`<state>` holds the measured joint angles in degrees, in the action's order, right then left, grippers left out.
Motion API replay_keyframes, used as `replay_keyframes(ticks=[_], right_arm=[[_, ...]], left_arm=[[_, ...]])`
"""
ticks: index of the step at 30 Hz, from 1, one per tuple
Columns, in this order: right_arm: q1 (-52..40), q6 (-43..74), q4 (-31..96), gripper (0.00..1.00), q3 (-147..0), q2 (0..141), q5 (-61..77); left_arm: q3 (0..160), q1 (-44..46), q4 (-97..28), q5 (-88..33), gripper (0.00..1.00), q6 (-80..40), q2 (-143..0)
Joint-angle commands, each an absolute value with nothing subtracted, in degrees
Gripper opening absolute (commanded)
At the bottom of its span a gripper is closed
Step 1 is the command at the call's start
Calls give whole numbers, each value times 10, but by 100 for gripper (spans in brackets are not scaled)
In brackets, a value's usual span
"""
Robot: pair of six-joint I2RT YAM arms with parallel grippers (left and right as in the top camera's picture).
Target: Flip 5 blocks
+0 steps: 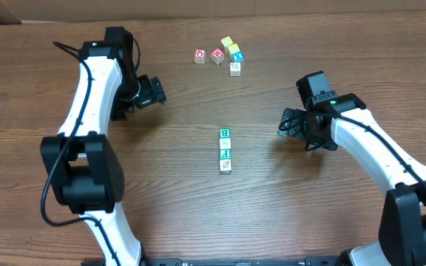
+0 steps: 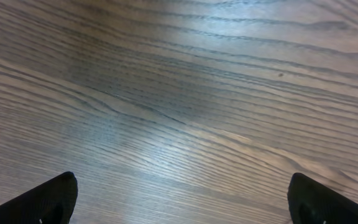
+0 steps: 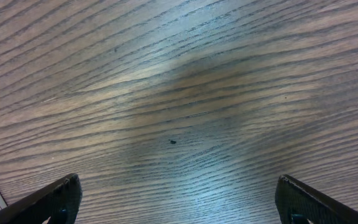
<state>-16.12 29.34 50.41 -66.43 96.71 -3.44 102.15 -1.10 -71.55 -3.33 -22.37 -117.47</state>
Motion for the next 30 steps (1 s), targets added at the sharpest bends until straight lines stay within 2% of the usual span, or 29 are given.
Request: replay_keyframes(ticks=[1, 14, 24, 30], right_arm=[[-161, 289, 502, 100, -675, 959, -42], [-161, 289, 502, 100, -675, 959, -42], [-161, 289, 502, 100, -675, 959, -42], [-161, 289, 502, 100, -675, 959, -43]], left_arm=[[1031, -6, -715, -27, 100, -225, -1089], [1031, -7, -715, -28, 100, -225, -809], [1027, -7, -722, -27, 100, -225, -692], [970, -7, -722, -27, 100, -225, -636]])
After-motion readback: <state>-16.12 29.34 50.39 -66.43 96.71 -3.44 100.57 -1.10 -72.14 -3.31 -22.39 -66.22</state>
